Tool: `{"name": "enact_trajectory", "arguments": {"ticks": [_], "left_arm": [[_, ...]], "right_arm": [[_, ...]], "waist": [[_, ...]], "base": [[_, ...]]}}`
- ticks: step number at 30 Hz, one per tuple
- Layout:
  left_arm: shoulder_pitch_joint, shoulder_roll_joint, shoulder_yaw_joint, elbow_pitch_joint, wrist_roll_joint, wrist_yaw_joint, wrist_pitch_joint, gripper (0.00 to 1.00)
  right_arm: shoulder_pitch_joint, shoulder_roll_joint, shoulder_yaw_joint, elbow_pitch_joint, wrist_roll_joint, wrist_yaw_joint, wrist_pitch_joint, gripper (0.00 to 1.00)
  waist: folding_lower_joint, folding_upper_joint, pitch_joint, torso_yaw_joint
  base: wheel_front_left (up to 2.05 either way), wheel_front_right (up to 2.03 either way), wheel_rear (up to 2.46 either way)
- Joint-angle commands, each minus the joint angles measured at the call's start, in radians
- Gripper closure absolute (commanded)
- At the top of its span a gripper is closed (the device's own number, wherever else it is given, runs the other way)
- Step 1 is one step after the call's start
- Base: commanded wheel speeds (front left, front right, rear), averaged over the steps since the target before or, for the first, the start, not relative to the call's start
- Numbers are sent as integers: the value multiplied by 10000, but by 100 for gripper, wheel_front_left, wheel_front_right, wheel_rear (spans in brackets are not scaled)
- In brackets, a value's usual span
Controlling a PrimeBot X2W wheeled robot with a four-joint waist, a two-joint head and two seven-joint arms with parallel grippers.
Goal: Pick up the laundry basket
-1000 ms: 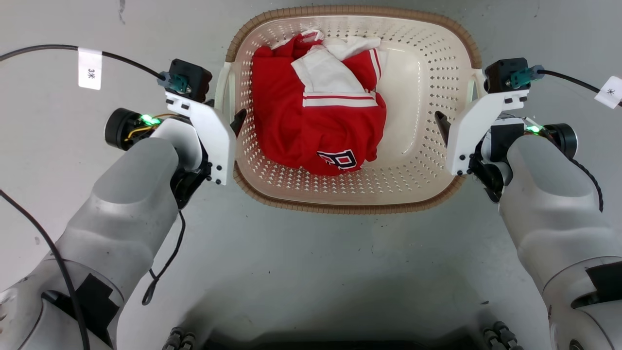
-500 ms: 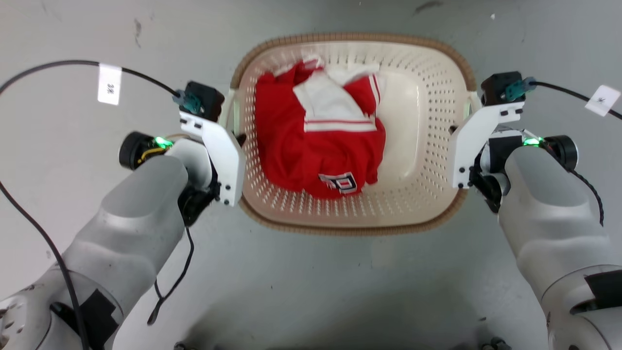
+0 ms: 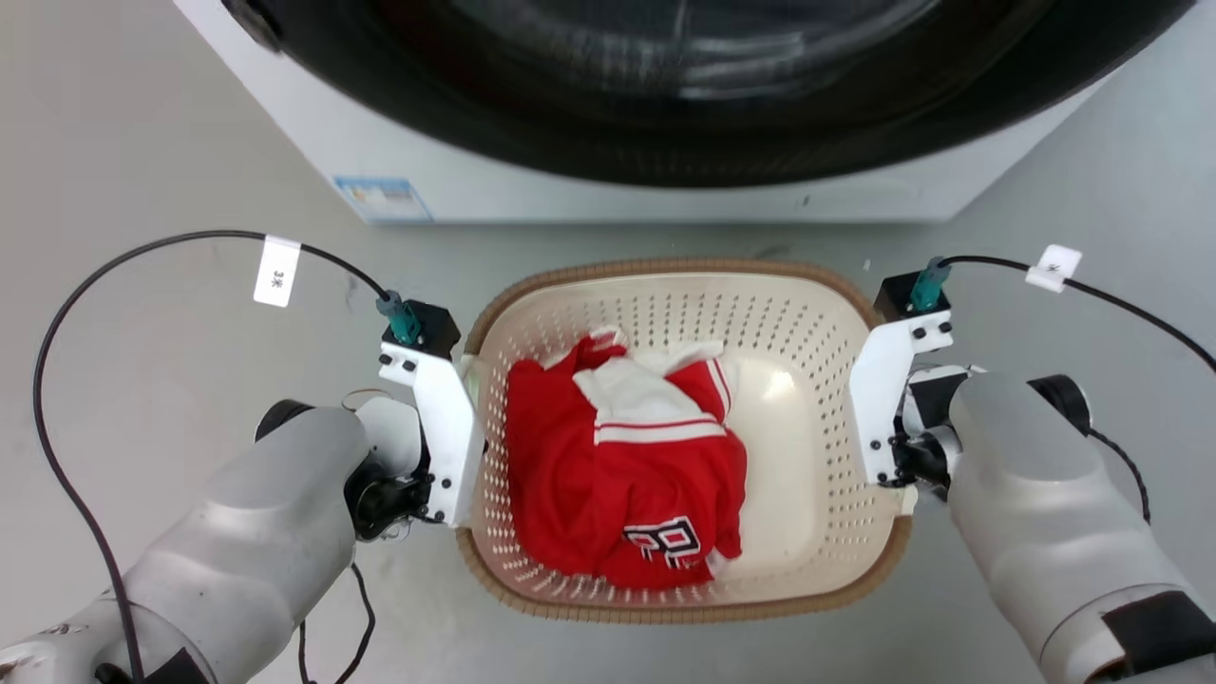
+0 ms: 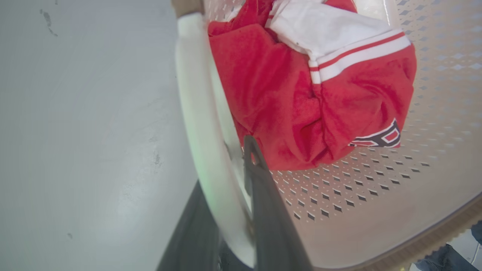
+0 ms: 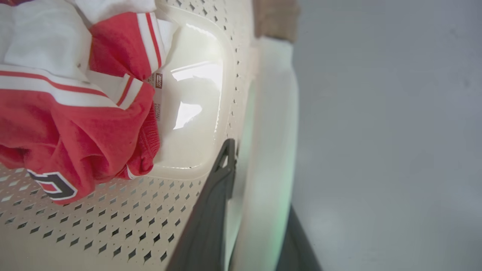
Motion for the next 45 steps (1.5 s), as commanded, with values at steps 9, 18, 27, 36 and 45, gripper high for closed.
{"name": "enact_trajectory", "arguments": {"ticks": [9,18,27,36,45], "left_arm": [[514,250,-181,-365,-446,-41,1160,100],[1030,324,-223,-426,-890,-64,2083,100],[1408,297,-244,-483,-947,-66,2621,100],[1435,280,-251,-433,-1048,-66,2888,100],[1318,268,-259,-454,-977,-66,3098,100]], "right_arm": [[717,-61,1535,-591,1062,13,1542,100],[1047,-33,2242,-883,2126,19,2526,100],[1377,-33,2583,-757,2668,20,2792,100],[1137,-38,2840,-576,2843,20,2960,100],[1145,-33,3075,-666,3187,20,3014,100]], "waist": [[1,0,-2833,-289],[1,0,-3884,-405],[1,0,-4454,-494],[1,0,-4542,-582],[1,0,-4552,-565]], "base": [[0,0,0],[0,0,0],[0,0,0],[0,0,0],[0,0,0]]}}
